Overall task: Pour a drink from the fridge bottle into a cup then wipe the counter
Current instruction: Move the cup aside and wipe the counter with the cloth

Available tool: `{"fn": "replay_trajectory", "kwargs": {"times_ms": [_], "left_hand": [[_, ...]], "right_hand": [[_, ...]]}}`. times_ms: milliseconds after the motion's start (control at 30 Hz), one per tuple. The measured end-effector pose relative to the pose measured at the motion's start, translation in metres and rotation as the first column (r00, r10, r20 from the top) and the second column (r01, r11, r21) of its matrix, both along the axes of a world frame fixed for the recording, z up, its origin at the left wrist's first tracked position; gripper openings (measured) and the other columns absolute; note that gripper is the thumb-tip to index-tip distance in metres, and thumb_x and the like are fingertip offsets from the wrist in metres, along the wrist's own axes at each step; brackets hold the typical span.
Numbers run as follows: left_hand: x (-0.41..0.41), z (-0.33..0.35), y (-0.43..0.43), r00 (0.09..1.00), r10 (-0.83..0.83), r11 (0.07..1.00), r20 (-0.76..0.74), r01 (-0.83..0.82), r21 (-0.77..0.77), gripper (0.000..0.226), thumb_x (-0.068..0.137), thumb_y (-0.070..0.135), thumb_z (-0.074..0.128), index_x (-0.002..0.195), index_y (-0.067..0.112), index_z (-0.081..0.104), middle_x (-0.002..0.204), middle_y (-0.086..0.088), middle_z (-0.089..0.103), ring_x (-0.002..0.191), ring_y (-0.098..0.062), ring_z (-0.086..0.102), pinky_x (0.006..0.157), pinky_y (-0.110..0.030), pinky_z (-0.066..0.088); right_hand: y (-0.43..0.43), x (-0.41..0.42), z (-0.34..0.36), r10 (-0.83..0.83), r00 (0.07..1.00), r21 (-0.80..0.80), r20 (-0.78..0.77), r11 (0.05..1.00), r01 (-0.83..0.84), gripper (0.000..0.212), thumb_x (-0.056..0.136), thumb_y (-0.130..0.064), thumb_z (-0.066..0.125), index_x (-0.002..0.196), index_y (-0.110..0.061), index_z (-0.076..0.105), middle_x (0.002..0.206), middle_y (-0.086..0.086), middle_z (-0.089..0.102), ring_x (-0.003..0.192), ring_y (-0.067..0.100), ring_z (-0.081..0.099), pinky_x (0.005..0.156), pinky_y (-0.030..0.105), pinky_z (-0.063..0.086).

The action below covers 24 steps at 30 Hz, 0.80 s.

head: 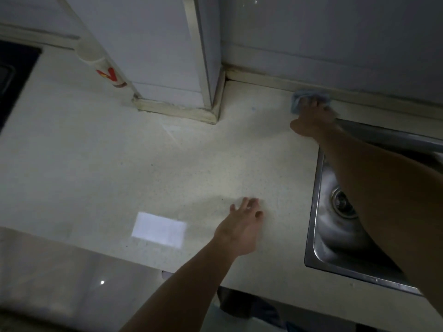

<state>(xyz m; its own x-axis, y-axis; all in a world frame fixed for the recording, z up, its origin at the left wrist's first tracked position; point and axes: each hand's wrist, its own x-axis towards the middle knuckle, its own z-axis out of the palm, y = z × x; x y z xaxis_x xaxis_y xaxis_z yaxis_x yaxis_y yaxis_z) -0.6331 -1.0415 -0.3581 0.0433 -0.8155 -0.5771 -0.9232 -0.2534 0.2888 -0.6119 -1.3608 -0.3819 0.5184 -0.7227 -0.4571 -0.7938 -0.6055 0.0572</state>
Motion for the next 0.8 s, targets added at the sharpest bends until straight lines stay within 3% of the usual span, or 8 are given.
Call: {"fn": "replay_trajectory", "kwargs": {"times_ms": [200,467,667,800], "left_hand": [[-0.015,-0.005,0.002,0.994,-0.025,1.0,0.106,0.024,0.012,0.068,0.09,0.023,0.055,0.147,-0.002,0.03,0.156,-0.024,0.01,0.144,-0.048,0.011,0.115,-0.064,0.023],[-0.012,-0.003,0.003,0.996,-0.004,1.0,0.089,0.004,-0.004,0.064,0.089,0.019,0.056,0.145,-0.002,0.032,0.155,-0.02,0.013,0.144,-0.046,0.013,0.116,-0.062,0.022],[-0.008,-0.002,0.004,0.999,0.045,0.999,0.022,-0.045,0.009,0.066,0.088,0.016,0.056,0.148,0.002,0.031,0.158,-0.017,0.009,0.147,-0.041,0.006,0.12,-0.058,0.015],[-0.006,-0.001,0.004,0.998,0.062,0.998,-0.015,-0.061,0.025,0.066,0.09,0.014,0.055,0.15,0.004,0.028,0.16,-0.016,0.006,0.148,-0.039,0.003,0.121,-0.056,0.012]], "right_hand": [[0.039,0.056,-0.008,-0.042,0.997,-0.005,0.069,0.999,0.042,0.088,0.088,-0.045,0.049,0.15,0.002,0.01,0.154,0.032,0.015,0.143,0.046,0.017,0.118,0.054,0.013],[0.093,0.138,-0.012,0.242,0.962,0.039,0.125,0.968,-0.249,0.084,0.092,-0.047,0.044,0.154,-0.006,0.005,0.158,0.027,0.007,0.145,0.045,0.01,0.12,0.052,0.009],[0.09,0.133,-0.011,0.357,0.931,0.003,0.08,0.933,-0.359,0.087,0.09,-0.045,0.05,0.154,-0.012,0.002,0.159,0.023,0.007,0.146,0.041,0.01,0.119,0.048,0.01],[0.086,0.098,-0.006,0.429,0.902,-0.071,0.048,0.902,-0.425,0.079,0.089,-0.034,0.055,0.152,-0.011,0.013,0.155,0.022,0.021,0.142,0.04,0.023,0.116,0.048,0.022]]}}
